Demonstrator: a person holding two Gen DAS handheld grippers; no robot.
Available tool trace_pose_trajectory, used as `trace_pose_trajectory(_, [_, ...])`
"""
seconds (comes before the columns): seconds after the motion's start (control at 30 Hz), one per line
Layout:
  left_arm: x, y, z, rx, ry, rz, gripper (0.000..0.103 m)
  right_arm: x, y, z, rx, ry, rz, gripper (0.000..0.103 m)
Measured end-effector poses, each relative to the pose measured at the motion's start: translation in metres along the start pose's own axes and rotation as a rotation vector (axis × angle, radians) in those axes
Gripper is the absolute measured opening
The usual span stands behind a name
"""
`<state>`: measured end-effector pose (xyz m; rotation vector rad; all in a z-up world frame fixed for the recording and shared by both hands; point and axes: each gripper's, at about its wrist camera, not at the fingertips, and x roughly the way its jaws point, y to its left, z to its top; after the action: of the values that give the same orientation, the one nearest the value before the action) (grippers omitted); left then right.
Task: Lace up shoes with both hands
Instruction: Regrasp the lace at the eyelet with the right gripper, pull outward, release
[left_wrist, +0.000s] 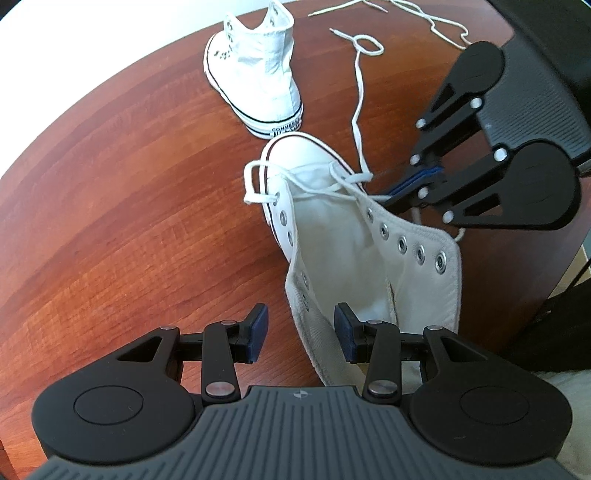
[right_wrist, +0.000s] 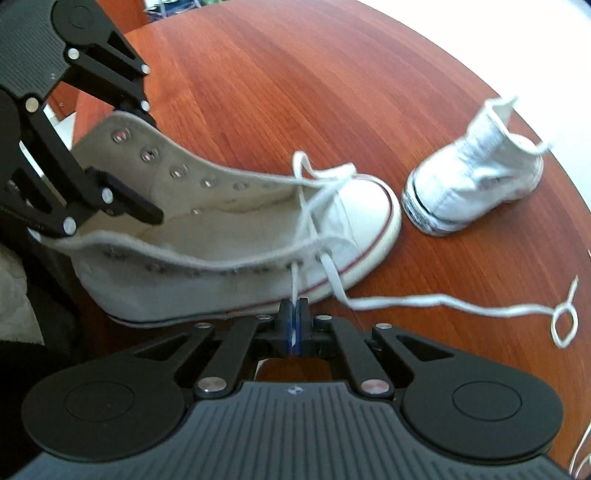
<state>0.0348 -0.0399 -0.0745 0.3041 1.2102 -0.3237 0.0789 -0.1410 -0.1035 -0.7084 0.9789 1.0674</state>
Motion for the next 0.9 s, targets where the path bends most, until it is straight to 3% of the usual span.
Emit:
trace_pose_trajectory(0.37, [0.001,0.000,0.000,0.000,0.002,-0.002,0.043,-0.018,-0.001,-0.051,0.134,0.052,-0.058,0.001])
trace_pose_trajectory(0.9, [0.001,0.001,-0.001,0.004,0.006,-0.001,0.043,-0.021,0.001,-0.087,0.215,0.109,-0.070,0.002])
